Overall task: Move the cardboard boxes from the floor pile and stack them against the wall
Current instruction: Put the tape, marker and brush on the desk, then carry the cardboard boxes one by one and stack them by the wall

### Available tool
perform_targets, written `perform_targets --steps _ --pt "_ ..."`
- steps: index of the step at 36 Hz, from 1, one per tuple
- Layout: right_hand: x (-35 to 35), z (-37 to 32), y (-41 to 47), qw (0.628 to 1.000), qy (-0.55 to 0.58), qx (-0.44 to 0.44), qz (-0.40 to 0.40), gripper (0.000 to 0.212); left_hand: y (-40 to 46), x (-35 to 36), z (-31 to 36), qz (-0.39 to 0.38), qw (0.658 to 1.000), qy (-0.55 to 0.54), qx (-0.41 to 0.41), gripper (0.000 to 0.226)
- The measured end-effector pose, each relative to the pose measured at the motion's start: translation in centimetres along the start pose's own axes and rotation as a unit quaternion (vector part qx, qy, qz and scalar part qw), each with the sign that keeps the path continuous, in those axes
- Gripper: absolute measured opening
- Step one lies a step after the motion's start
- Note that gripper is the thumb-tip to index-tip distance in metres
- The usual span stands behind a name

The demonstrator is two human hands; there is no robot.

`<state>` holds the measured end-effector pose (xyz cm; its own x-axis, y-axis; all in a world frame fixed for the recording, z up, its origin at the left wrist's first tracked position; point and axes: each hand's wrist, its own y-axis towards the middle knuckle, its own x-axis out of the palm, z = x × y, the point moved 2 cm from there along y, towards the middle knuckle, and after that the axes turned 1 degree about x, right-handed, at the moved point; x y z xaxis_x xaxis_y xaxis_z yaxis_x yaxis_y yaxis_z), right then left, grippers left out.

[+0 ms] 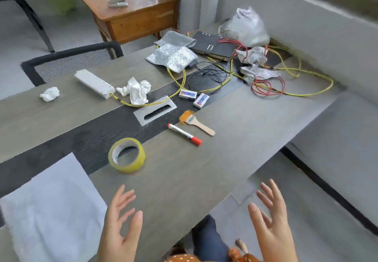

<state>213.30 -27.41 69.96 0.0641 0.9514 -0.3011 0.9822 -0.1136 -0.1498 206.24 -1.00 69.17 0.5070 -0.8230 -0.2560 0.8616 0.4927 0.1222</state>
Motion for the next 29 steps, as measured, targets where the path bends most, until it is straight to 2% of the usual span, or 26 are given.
perform_targets --steps 3,5,10,13,18,22,25,29 --pt "-1.1 0.4 -4.1 0.998 0.01 0.024 0.05 0.068 -1.4 -0.1 -0.4 -0.058 0.998 -0.005 0.018 0.059" --pt "-2.2 1.0 -6.9 0.995 0.016 0.043 0.094 0.066 -2.3 0.2 -0.5 -0.102 0.994 -0.016 0.026 0.054" --pt "-5.8 3.1 -14.2 0.969 0.044 0.064 0.235 0.062 -4.0 2.4 0.0 -0.229 0.971 -0.034 0.059 0.056" --pt "-7.8 4.9 -18.9 0.94 0.055 0.092 0.323 0.077 -5.4 4.5 0.8 -0.306 0.947 -0.045 0.089 0.055" --pt "-10.2 7.1 -27.3 0.885 0.081 0.131 0.44 0.087 -9.4 8.2 2.7 -0.439 0.885 -0.059 0.14 0.055" --pt "-11.7 8.8 -34.4 0.835 0.09 0.145 0.523 0.086 -14.4 11.0 4.3 -0.537 0.819 -0.063 0.191 0.056" --pt "-12.6 10.0 -40.0 0.804 0.096 0.142 0.57 0.076 -19.7 12.4 5.3 -0.59 0.775 -0.079 0.213 0.058" --pt "-14.0 12.0 -48.4 0.762 0.091 0.16 0.621 0.088 -28.4 13.2 6.2 -0.647 0.721 -0.098 0.227 0.057"
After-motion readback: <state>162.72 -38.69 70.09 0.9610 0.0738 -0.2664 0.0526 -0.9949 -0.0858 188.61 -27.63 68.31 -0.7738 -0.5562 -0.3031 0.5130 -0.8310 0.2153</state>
